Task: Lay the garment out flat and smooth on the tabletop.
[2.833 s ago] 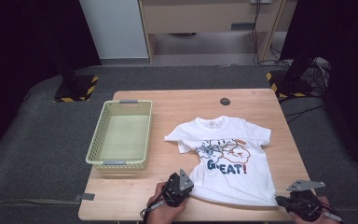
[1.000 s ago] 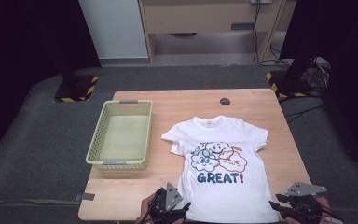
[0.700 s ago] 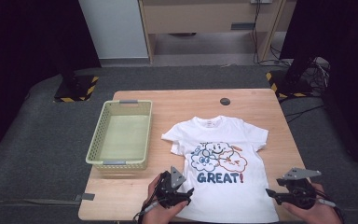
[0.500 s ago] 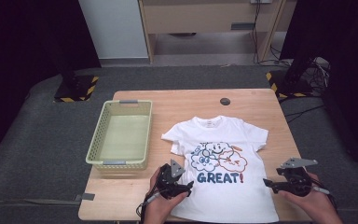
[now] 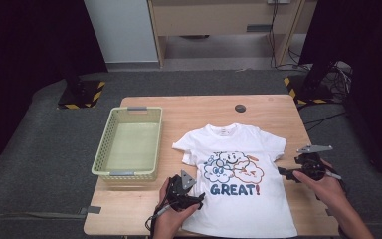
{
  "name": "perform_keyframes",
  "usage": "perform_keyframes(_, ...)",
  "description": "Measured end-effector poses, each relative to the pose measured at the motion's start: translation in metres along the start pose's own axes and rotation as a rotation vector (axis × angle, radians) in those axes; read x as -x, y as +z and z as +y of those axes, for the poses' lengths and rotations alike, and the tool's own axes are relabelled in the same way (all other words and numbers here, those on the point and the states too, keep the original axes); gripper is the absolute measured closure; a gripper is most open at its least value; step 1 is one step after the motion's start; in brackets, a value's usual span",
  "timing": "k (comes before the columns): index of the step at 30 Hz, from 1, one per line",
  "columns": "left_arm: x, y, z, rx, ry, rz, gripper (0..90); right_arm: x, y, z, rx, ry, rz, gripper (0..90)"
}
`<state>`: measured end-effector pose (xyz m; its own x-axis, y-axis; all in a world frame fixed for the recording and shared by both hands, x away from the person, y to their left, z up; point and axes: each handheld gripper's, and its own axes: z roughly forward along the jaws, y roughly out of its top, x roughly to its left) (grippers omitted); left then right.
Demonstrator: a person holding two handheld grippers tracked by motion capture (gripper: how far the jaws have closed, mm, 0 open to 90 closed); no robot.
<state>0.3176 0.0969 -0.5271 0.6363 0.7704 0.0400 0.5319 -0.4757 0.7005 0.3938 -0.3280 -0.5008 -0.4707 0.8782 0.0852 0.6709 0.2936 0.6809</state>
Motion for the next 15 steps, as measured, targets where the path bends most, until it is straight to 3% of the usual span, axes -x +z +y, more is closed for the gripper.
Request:
perform_keyframes(7, -0.002, 0.002, -0.004, -0.013, -0.005, 0.006, 12.9, 0.016, 0.014, 0.021, 0.014, 0.018, -0.014, 34.0)
perform_keyframes(15, 0.000, 0.006, -0.007, -0.026, -0.011, -0.015, 11.9, 0.033, 0.037, 0.036, 0.014, 0.041, -0.059, 37.0)
